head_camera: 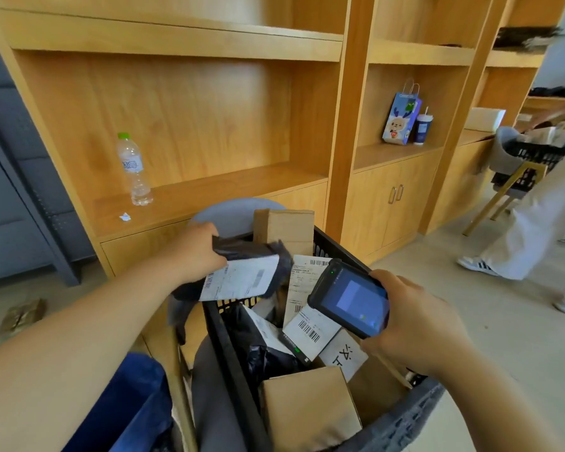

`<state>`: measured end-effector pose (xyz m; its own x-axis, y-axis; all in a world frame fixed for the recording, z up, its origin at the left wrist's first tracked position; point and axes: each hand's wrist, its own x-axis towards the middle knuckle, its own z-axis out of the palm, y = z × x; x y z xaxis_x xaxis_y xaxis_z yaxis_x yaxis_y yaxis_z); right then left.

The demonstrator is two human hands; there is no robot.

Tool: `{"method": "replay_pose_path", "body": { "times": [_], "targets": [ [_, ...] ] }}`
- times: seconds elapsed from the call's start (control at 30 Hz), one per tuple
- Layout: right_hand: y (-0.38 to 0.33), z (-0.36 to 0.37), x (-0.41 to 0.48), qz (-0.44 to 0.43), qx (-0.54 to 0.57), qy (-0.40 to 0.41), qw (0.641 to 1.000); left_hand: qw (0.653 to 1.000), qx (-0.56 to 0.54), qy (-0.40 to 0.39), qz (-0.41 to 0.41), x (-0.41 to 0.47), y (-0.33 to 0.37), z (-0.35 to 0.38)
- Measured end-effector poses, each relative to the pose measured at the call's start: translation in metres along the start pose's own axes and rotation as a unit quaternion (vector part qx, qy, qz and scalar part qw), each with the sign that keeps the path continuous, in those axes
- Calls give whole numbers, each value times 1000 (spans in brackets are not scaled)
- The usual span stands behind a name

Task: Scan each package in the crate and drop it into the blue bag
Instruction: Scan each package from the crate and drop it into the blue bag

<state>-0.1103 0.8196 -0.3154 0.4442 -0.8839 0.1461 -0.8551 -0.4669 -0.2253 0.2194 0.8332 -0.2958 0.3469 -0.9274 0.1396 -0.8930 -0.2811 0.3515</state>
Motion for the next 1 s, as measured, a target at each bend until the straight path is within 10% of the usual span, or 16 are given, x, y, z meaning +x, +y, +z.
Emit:
{"method": "replay_pose_path", "body": {
  "times": [0.3,1.0],
  "targets": [
    [-27,-8,-47,15,83,9,996,934,-326,111,-96,-101,-18,-19],
    [-57,-23,-105,-2,46,-42,998,879,-425,191,-100,-211,-33,3]
  ]
}}
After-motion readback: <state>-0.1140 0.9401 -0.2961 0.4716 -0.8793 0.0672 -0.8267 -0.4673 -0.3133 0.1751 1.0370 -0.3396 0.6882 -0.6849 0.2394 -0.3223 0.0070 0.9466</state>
